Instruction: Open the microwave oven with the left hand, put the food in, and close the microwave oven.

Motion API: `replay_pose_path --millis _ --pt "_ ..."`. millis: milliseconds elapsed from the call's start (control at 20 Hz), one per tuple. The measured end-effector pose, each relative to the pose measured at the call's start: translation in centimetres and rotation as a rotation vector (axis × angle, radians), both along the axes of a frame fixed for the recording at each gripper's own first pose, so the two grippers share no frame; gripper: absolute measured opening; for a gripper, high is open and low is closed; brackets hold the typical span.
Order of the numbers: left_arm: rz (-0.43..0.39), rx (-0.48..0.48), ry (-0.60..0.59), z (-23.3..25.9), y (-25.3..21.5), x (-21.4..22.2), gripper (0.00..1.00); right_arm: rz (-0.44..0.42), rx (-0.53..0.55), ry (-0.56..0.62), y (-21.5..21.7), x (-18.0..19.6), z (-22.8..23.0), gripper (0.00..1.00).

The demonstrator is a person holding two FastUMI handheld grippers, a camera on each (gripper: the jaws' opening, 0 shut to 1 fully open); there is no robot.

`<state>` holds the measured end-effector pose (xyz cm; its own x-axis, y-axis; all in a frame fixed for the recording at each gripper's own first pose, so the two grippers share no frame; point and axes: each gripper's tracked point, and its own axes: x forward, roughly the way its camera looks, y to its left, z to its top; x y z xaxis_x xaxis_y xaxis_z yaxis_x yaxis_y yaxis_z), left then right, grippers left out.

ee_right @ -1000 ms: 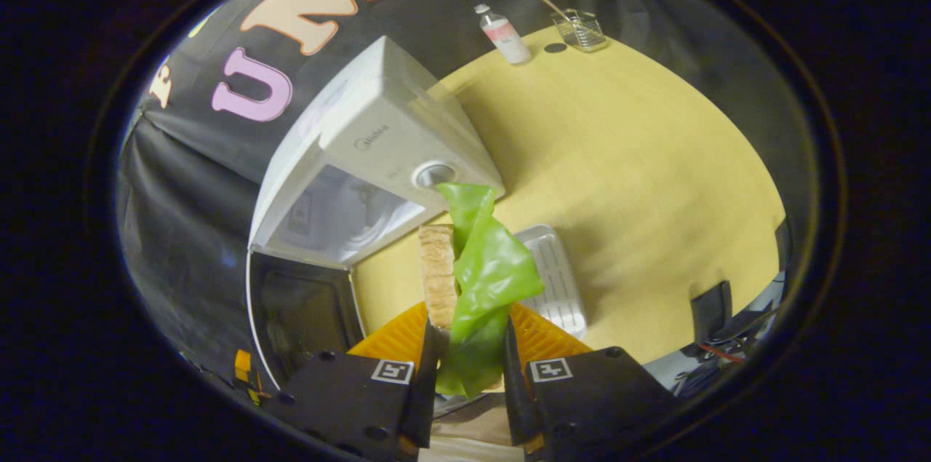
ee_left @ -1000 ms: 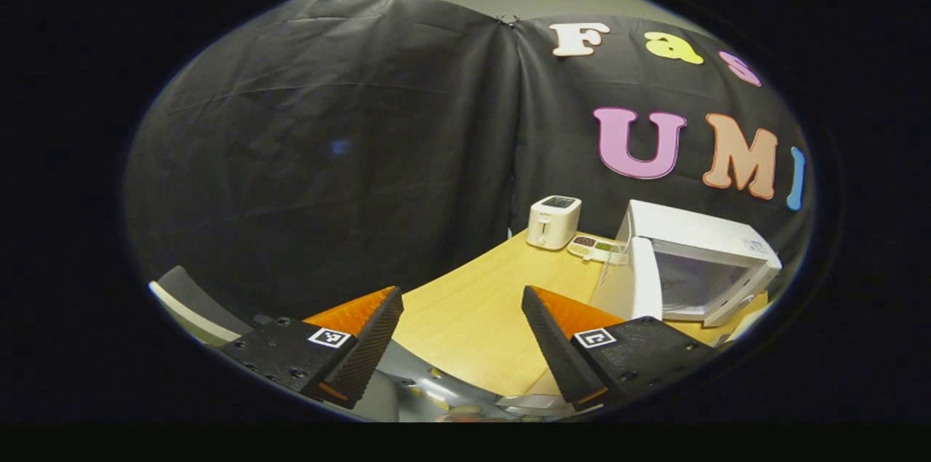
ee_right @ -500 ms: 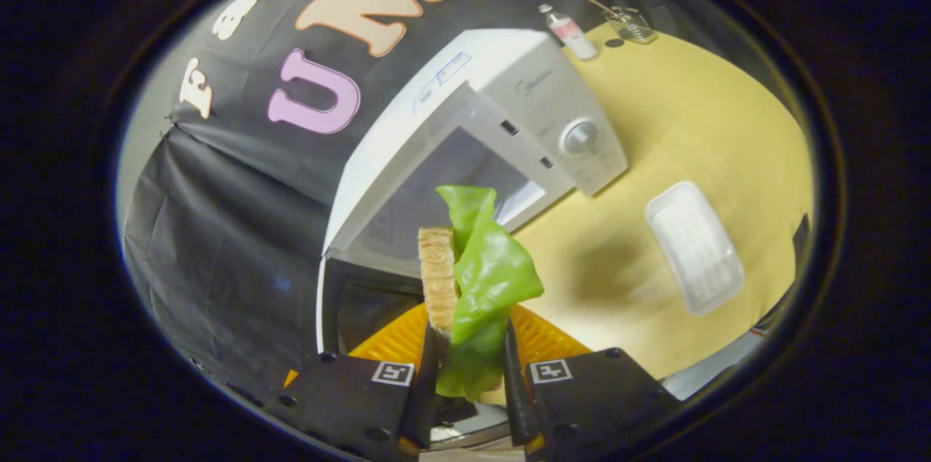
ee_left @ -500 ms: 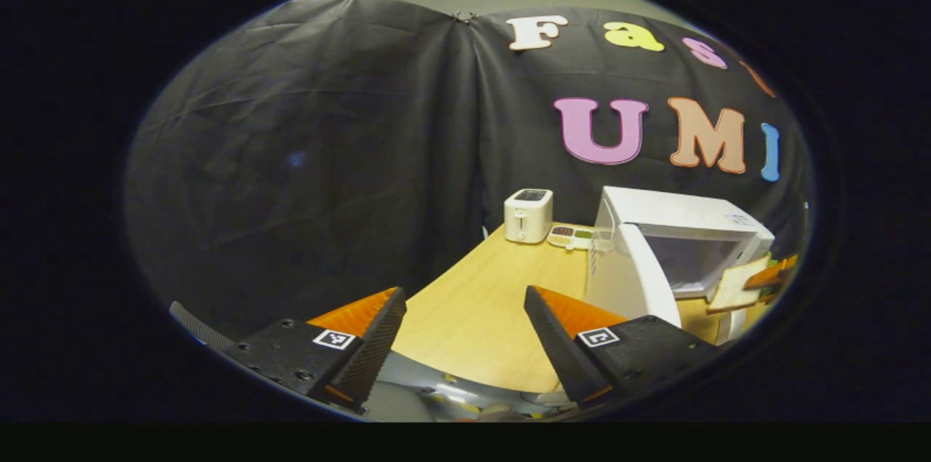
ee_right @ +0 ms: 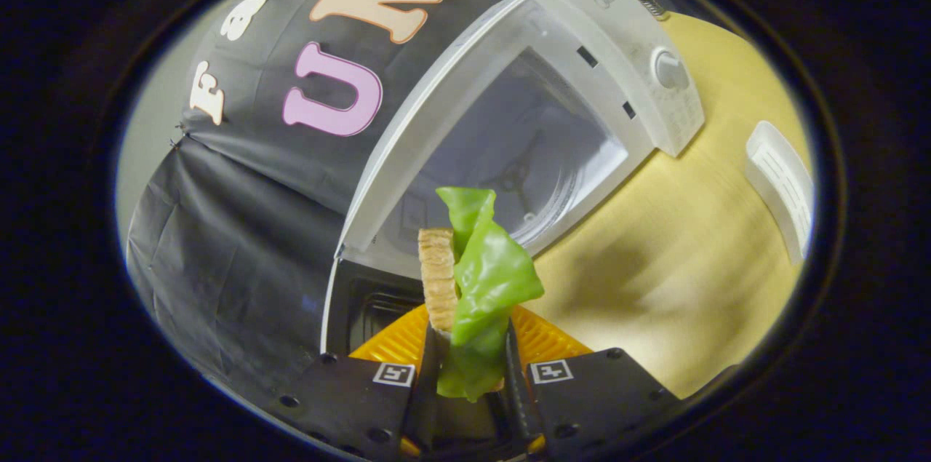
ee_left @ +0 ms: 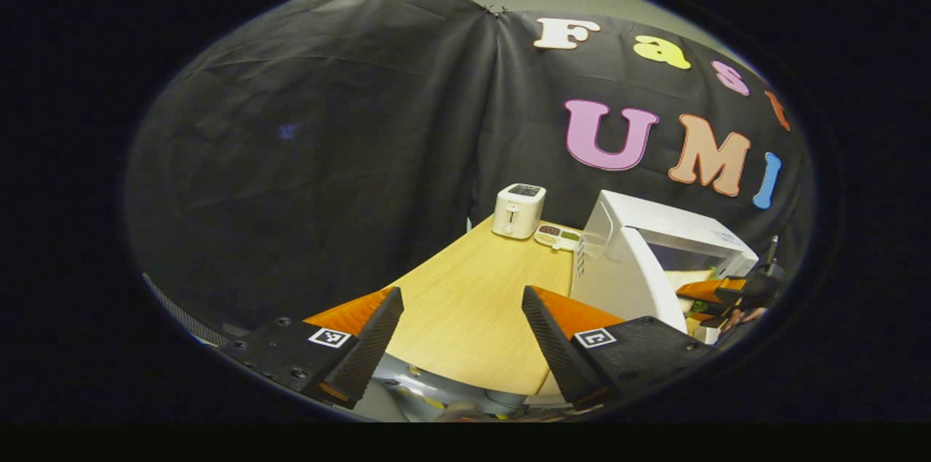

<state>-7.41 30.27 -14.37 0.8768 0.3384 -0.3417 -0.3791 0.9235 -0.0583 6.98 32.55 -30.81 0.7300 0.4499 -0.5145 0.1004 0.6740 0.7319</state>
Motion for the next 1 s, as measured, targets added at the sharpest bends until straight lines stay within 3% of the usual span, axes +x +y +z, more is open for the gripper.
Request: replay_pose_path --millis 50,100,150,250,300,350,400,450,500,650,700,750,800,850,950,1000 --pt "-0.005 -0.004 0.000 -0.1 0.1 0.2 0.95 -0.005 -0.014 -0.016 0.4 0.8 -0.3 0.36" --pt "-0.011 -0.011 0.003 -0.2 0.0 0.3 0.95 -0.008 -0.032 -0.034 0.7 1.6 -0.6 0.36" --pt "-0.017 -0.021 0.007 -0.6 -0.1 0.3 0.95 -0.010 -0.052 -0.050 0.9 2.4 -0.9 0.43" --pt "-0.028 -0.038 0.016 -1.0 -0.3 0.5 0.93 -0.021 -0.104 -0.087 0.9 4.2 -1.5 0.43" --pt "-0.031 -0.048 0.024 -1.1 -0.3 0.4 0.92 -0.027 -0.128 -0.097 0.8 5.1 -1.9 0.35" --pt "-0.033 -0.059 0.031 -1.3 -0.4 0.4 0.93 -0.041 -0.146 -0.109 0.6 6.0 -2.0 0.35" --pt "-0.029 -0.066 0.036 -1.5 -0.3 0.5 0.96 -0.056 -0.164 -0.125 0.4 6.9 -2.1 0.43" --pt "-0.022 -0.070 0.040 -1.7 -0.2 0.6 0.96 -0.066 -0.179 -0.135 0.3 7.7 -2.1 0.35" --pt "-0.014 -0.075 0.042 -1.8 -0.1 0.7 0.96 -0.074 -0.191 -0.145 0.1 8.5 -2.1 0.43" --pt "-0.002 -0.087 0.060 -2.4 0.0 0.6 0.96 -0.085 -0.226 -0.168 -0.1 10.9 -2.2 0.43" --pt "-0.001 -0.087 0.063 -2.5 0.1 0.5 0.96 -0.088 -0.243 -0.173 -0.1 11.6 -2.4 0.35" --pt "-0.001 -0.084 0.064 -2.5 0.2 0.3 0.96 -0.086 -0.255 -0.182 -0.2 12.4 -2.4 0.42" --pt "0.001 -0.078 0.066 -2.5 0.2 0.2 0.96 -0.089 -0.268 -0.193 -0.3 13.1 -2.4 0.36" --pt "0.002 -0.069 0.068 -2.4 0.2 0.3 0.96 -0.093 -0.290 -0.199 -0.6 13.6 -2.5 0.42" --pt "-0.002 -0.053 0.072 -2.3 0.2 0.3 0.96 -0.091 -0.369 -0.209 -1.6 14.3 -3.1 0.42" --pt "-0.005 -0.048 0.075 -2.3 0.2 0.4 0.96 -0.094 -0.391 -0.209 -2.1 14.8 -3.3 0.49"
